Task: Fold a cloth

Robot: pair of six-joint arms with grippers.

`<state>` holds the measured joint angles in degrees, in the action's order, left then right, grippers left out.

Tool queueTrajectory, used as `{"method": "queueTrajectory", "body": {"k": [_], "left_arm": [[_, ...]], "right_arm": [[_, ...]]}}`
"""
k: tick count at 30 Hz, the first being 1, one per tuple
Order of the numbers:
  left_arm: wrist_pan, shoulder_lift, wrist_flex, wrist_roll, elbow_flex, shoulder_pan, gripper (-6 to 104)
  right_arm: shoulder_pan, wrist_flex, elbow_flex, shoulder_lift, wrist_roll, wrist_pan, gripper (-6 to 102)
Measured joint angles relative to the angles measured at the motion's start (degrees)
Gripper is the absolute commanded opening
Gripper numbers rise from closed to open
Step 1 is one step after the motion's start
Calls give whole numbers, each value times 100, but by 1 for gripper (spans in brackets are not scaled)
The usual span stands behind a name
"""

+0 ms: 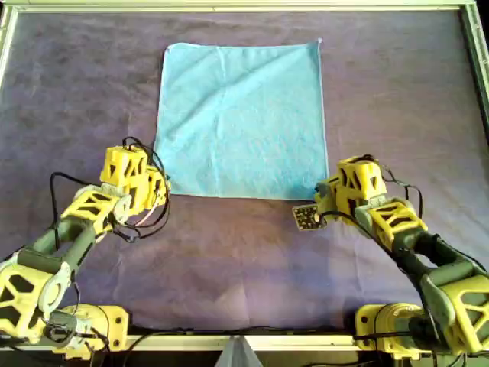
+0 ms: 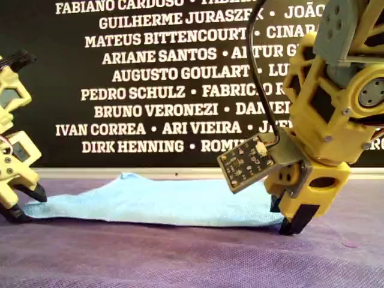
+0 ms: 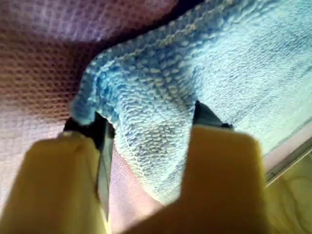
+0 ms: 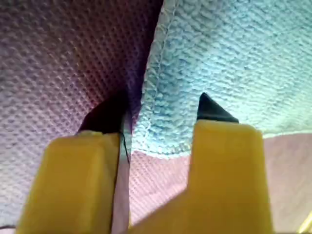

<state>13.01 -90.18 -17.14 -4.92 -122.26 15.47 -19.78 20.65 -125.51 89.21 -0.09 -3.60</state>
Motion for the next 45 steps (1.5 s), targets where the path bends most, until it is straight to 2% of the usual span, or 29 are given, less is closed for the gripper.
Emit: {"method": "queueTrajectory", "body": {"k": [4,9,12,17,19,22,35,41,45], "left_arm": [[0,0,0,0,0,0,57],[0,0,0,0,0,0,54],[0,0,0,0,0,0,44],[0,0,0,0,0,0,18],[18,0,0,18,0,0,6],[18,0,0,18,0,0,-3],[35,0,-26,18,0,0,-1],[44,-510,-26,18,-519,9,-1],[44,-1749,-26,18,-1424,334,-1]], "right_arm": [[0,-255,9,-193,-18,-9,47],[9,-343,9,-211,-18,-35,27],[9,-343,9,-211,-18,-35,14],[9,-343,9,-211,18,-35,0],[9,-343,9,-211,18,-44,-2],[9,-343,9,-211,18,-44,-2],[9,-343,0,-88,18,-44,-2],[9,-343,-589,1011,9,-44,-2],[9,-343,-1187,1872,-26,-44,-2]]}}
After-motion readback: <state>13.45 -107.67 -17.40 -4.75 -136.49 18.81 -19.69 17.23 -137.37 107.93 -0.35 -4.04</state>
